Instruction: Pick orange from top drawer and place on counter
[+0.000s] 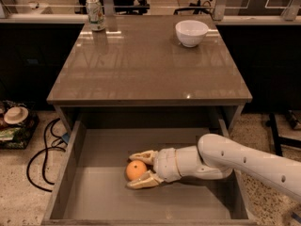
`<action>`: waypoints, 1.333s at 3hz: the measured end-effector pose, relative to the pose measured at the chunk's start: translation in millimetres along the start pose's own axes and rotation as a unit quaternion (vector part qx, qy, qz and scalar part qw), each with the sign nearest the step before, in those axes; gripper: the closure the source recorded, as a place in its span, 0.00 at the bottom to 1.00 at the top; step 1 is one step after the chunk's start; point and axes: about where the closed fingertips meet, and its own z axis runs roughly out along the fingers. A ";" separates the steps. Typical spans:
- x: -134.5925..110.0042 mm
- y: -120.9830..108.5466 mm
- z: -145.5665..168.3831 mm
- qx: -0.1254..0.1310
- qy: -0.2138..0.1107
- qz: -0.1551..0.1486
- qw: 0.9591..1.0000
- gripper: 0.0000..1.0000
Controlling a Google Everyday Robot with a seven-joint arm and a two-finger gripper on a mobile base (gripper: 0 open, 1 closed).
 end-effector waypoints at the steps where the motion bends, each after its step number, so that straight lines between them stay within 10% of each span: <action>1: -0.6 0.7 1.3 -0.002 -0.001 0.000 1.000 0.65; 3: -1.8 2.1 3.9 -0.005 -0.001 -0.001 1.000 1.00; 4: -7.5 -4.9 3.4 -0.001 -0.008 -0.002 1.000 1.00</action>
Offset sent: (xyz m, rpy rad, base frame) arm -0.0006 0.0014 0.0000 0.0007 0.0005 0.0031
